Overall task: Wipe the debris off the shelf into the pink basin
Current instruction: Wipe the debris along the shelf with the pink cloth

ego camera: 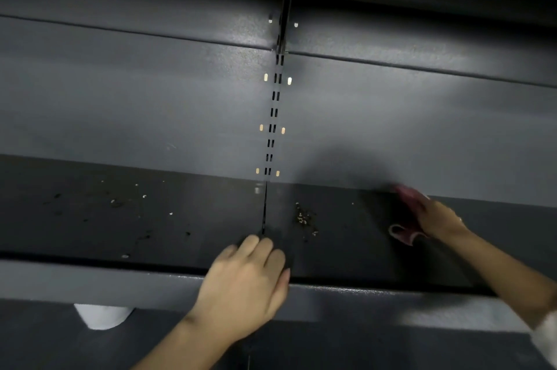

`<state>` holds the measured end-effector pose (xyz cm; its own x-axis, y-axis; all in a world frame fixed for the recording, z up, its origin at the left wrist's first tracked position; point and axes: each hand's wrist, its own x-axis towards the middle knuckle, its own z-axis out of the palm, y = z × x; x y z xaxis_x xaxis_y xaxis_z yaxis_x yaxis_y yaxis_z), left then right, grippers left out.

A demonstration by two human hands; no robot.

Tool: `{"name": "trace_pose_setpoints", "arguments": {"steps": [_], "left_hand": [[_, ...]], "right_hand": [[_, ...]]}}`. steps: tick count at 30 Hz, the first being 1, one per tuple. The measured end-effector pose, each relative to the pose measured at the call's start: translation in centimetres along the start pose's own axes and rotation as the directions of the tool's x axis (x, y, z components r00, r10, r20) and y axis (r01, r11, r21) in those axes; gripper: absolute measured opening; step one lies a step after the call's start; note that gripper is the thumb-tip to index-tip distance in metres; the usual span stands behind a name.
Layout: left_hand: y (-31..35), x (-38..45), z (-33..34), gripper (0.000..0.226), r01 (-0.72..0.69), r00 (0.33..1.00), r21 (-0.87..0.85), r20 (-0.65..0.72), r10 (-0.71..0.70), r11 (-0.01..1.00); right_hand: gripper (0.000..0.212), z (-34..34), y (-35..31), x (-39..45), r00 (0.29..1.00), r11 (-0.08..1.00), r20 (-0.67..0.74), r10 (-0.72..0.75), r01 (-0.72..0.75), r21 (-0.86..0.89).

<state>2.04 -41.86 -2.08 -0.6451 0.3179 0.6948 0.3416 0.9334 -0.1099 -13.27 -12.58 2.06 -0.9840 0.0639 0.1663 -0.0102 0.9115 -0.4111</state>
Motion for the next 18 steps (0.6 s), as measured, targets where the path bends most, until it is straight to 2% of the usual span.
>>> {"name": "trace_pose_setpoints", "arguments": {"steps": [2, 4, 7, 12, 16, 18], "left_hand": [[0.2, 0.0, 0.1, 0.026, 0.017, 1.0, -0.017, 0.019, -0.017, 1.0], [0.2, 0.1, 0.2, 0.025, 0.023, 0.999, -0.022, 0.026, -0.023, 0.999], [0.3, 0.0, 0.3, 0.024, 0.026, 1.0, -0.016, 0.016, -0.026, 1.0], [0.4, -0.1, 0.3, 0.025, 0.024, 1.0, 0.015, 0.001, -0.024, 1.0], [0.2, -0.3, 0.3, 0.026, 0.01, 1.0, 0.041, -0.027, -0.009, 0.999], [0.1, -0.3, 0.3, 0.026, -0.011, 0.999, 0.049, -0.041, 0.013, 0.999]], "right_hand": [[0.027, 1.3, 0.5, 0.6, 0.999, 0.999, -0.03, 0.039, -0.04, -0.034], [0.024, 2.5, -0.6, 1.0, 0.998, 0.996, -0.067, -0.013, 0.007, -0.084], [0.028, 4.0, -4.0, 1.1, 0.994, 0.983, 0.075, -0.084, 0.095, -0.154], [0.033, 6.0, -9.3, 0.3, 0.947, 0.955, 0.145, -0.288, 0.295, -0.028], [0.031, 4.4, -9.5, 0.0, 0.937, 0.926, 0.025, -0.347, 0.338, 0.168], [0.03, 2.8, -8.0, -0.2, 0.95, 0.934, -0.034, -0.312, 0.313, 0.17]]}}
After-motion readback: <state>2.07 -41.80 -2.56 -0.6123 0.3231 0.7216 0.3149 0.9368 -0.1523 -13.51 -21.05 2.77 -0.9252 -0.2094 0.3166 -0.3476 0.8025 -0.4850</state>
